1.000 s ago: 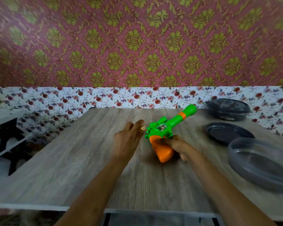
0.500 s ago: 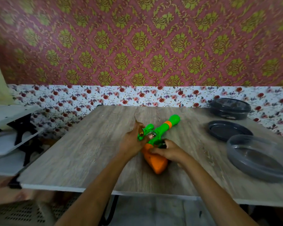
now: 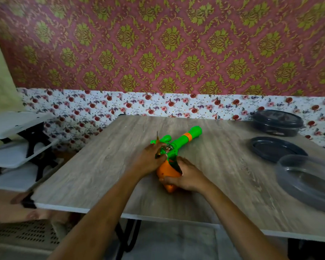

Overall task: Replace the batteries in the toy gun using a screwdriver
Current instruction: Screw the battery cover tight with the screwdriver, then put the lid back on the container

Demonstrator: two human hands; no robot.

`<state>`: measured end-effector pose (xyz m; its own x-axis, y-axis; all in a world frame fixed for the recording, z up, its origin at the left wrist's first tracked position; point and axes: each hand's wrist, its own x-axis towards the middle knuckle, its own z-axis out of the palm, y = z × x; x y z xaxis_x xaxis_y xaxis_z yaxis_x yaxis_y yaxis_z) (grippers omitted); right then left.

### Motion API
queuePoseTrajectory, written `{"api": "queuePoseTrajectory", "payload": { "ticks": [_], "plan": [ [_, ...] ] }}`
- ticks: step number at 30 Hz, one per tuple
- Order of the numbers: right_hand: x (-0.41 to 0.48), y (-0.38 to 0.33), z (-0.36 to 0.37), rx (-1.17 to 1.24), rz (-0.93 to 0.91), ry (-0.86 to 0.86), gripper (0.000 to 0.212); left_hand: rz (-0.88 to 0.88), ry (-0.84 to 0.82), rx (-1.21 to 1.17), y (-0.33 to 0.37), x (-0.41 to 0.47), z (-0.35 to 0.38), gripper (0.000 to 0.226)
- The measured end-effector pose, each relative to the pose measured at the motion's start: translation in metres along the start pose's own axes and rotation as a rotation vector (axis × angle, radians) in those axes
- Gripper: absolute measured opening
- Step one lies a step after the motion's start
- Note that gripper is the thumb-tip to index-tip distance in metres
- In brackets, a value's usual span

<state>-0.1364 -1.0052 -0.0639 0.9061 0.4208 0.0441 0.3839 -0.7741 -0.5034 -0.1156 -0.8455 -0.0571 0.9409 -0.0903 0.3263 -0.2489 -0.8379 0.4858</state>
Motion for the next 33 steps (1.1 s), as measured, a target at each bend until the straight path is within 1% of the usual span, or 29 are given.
{"api": "queuePoseTrajectory", "payload": {
  "ticks": [4, 8, 11, 13, 15, 18, 21, 26, 28, 29, 31, 32, 33],
  "plan": [
    [0.036, -0.038, 0.026, 0.037, -0.050, -0.006, 0.095, -0.116, 0.030, 0.049, -0.042, 0.000, -0.028, 0.049],
    [0.066, -0.075, 0.046, 0.048, -0.089, -0.052, 0.093, -0.203, 0.037, 0.099, -0.081, -0.004, -0.053, 0.059],
    [0.087, -0.100, 0.058, 0.051, -0.114, -0.096, 0.103, -0.261, 0.035, 0.134, -0.110, -0.002, -0.072, 0.061],
    [0.097, -0.109, 0.066, 0.054, -0.128, -0.097, 0.097, -0.279, 0.032, 0.171, -0.121, 0.000, -0.082, 0.060],
    [0.108, -0.115, 0.073, 0.077, -0.136, -0.085, 0.092, -0.275, 0.036, 0.187, -0.129, 0.003, -0.088, 0.060],
    [0.119, -0.122, 0.081, 0.097, -0.136, -0.070, 0.095, -0.266, 0.021, 0.202, -0.138, 0.009, -0.095, 0.059],
    [0.128, -0.126, 0.086, 0.066, -0.116, -0.064, 0.099, -0.281, 0.007, 0.188, -0.149, 0.016, -0.098, 0.058],
    [0.131, -0.127, 0.090, 0.054, -0.104, -0.058, 0.097, -0.255, 0.017, 0.187, -0.149, 0.015, -0.099, 0.057],
    [0.128, -0.129, 0.087, 0.068, -0.114, -0.098, 0.102, -0.236, 0.002, 0.210, -0.151, 0.015, -0.100, 0.053],
    [0.125, -0.129, 0.085, 0.101, -0.119, -0.121, 0.108, -0.214, 0.007, 0.223, -0.151, 0.013, -0.101, 0.050],
    [0.118, -0.127, 0.078, 0.258, -0.077, -0.142, 0.121, -0.163, 0.081, 0.239, -0.145, 0.008, -0.104, 0.043],
    [0.113, -0.122, 0.073, 0.334, -0.050, -0.151, 0.117, -0.150, 0.142, 0.210, -0.140, 0.006, -0.105, 0.042],
    [0.105, -0.115, 0.065, 0.374, -0.036, -0.152, 0.106, -0.146, 0.205, 0.171, -0.134, 0.005, -0.105, 0.042]
  ]
}}
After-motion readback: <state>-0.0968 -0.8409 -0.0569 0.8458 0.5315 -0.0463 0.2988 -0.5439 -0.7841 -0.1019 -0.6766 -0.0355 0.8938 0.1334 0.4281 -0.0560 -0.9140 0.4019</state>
